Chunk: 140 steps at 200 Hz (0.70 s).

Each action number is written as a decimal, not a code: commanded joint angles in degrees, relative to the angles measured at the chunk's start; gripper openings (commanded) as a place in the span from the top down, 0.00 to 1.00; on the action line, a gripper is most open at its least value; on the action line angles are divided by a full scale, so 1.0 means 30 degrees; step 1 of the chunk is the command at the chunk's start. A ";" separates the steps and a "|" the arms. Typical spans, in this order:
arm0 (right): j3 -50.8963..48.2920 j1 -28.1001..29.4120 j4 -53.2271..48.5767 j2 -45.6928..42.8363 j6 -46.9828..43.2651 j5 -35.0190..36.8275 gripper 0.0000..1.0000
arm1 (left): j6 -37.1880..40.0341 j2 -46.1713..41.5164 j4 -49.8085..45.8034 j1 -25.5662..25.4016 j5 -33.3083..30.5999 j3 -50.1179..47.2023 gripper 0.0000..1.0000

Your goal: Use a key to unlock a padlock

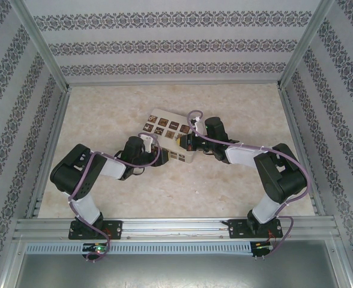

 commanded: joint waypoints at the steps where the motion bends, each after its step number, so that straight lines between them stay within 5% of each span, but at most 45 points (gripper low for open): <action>1: -0.0026 -0.0228 -0.1384 0.0627 -0.0485 0.0526 1.00 | -0.0276 0.0115 0.1296 -0.0567 -0.0027 0.0297 0.51; 140: 0.0032 -0.0199 -0.1500 0.0510 -0.0338 0.0581 1.00 | -0.3021 0.0637 0.0559 -0.0813 -0.2552 0.1109 0.60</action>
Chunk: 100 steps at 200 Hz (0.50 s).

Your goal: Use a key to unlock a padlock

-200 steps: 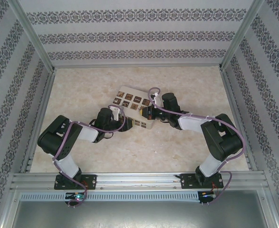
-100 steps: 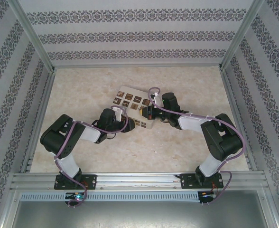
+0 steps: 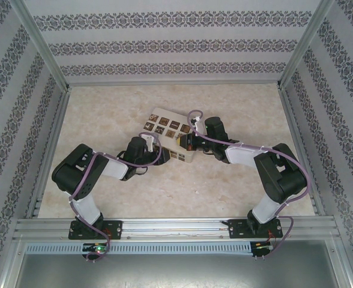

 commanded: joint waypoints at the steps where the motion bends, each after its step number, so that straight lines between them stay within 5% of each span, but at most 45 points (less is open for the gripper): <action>1: -0.0004 -0.0199 -0.1442 0.0510 -0.0339 0.0429 1.00 | -0.0885 0.0385 0.0151 -0.0222 -0.1120 0.0784 0.60; 47: 0.0025 -0.0199 -0.1588 0.0423 -0.0368 0.0431 1.00 | -0.1184 0.0705 -0.0761 -0.0504 -0.1718 0.1428 0.62; 100: 0.0440 -0.0199 -0.1734 -0.0193 -0.0251 0.0225 1.00 | -0.1338 0.0711 -0.0940 -0.0640 -0.1610 0.1899 0.74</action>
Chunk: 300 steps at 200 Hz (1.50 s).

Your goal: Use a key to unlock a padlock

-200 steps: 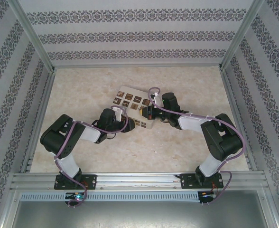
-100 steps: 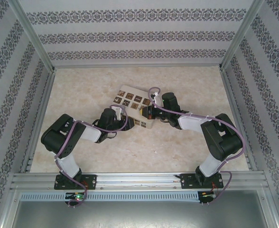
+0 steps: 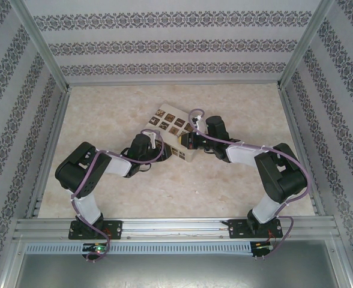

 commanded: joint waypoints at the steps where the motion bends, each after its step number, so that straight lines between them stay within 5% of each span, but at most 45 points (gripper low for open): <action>1: 0.0241 -0.0068 -0.1451 -0.0222 -0.0200 -0.0051 1.00 | -0.0275 0.0156 -0.0139 -0.0228 -0.0399 0.0617 0.75; 85: -0.1396 -0.0022 -0.3130 -0.6142 -0.2145 0.0682 1.00 | -0.2156 -0.1259 -0.0881 -0.0232 0.1345 0.0789 0.77; 146: -0.6183 0.3370 -0.3296 -0.9812 -0.4331 0.5613 1.00 | -0.4954 -0.1928 -0.1928 -0.0217 0.2770 0.1139 0.78; 203: -0.7381 0.6436 -0.2514 -0.8246 -0.6188 0.9974 1.00 | -0.5177 -0.2258 -0.2598 -0.0215 0.3020 0.1283 0.78; 300: -0.5862 0.6894 -0.0024 -0.4256 -0.9217 1.1830 1.00 | -0.5438 -0.2575 -0.4076 -0.0215 0.3250 0.1807 0.78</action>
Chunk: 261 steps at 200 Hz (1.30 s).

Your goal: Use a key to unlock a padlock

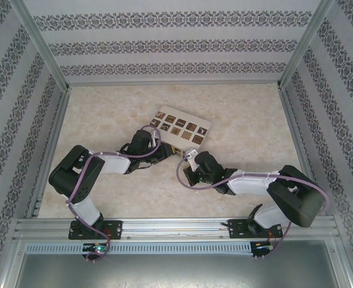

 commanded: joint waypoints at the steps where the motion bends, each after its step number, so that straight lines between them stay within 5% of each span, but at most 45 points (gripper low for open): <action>1: 0.0582 0.0211 0.1161 0.0314 -0.1177 0.0799 1.00 | -0.0611 -0.1038 -0.0245 -0.0176 0.0846 0.0669 0.78; 261: 0.2065 -0.0336 0.4119 0.3282 -0.0375 0.1613 1.00 | -0.0927 -0.1092 -0.0093 -0.0338 0.0858 0.0746 0.78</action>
